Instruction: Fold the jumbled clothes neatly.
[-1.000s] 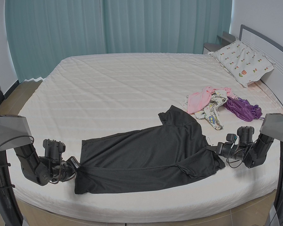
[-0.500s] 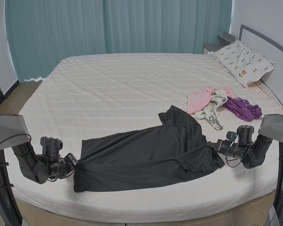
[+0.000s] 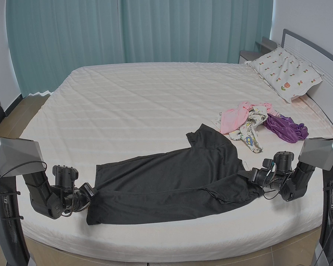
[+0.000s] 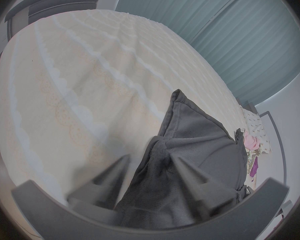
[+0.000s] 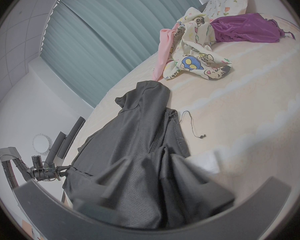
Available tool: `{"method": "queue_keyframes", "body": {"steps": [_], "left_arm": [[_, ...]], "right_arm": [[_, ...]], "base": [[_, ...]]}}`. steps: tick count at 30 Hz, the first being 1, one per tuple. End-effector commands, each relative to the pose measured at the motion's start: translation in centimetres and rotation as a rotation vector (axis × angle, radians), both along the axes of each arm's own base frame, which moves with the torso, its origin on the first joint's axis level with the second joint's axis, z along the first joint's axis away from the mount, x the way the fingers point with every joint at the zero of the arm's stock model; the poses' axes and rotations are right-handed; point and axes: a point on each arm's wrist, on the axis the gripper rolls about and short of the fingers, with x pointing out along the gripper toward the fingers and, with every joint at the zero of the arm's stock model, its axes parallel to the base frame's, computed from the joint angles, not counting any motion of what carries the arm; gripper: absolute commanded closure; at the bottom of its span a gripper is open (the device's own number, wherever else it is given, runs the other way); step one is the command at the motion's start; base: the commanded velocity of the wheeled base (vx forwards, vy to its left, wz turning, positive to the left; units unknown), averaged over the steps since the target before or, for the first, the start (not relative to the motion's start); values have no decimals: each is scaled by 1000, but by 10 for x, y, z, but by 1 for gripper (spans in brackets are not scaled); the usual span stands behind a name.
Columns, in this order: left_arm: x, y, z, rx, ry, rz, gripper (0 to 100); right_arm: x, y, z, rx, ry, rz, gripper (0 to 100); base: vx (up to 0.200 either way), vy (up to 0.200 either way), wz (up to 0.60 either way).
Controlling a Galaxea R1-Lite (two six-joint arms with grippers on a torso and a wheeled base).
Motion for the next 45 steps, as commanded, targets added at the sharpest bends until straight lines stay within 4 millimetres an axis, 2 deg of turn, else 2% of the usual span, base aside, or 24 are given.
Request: {"method": "queue_keyframes", "body": {"steps": [1,6,9,11,15,27,36,42,45], "left_arm": [[-2,0,-3,0,14,-2,0],[-3,2,3,-2,-9,6,0],[-10,8,17,-12,-62,24,0],[-14,13,26,-24,-94,33,0],[-14,15,29,-53,-106,67,0],[-12,16,27,-80,-104,84,0],[-11,14,27,-106,-103,76,0],[-10,13,28,-116,-109,79,0],[-3,13,31,-118,-133,78,0]], "right_arm": [[-1,-1,-2,1,7,-6,0],[-3,-4,13,74,19,-55,0],[-10,-5,35,206,46,-118,0],[-12,-4,39,281,73,-151,0],[-12,-5,42,323,80,-174,0],[-22,-4,42,323,62,-171,0],[-23,-3,41,322,70,-170,0],[-23,-2,41,321,69,-168,0],[-23,-1,39,315,70,-163,0]], "base": [[0,0,0],[0,0,0],[0,0,0],[0,0,0],[0,0,0],[200,0,0],[0,0,0],[0,-200,0],[0,0,0]]}}
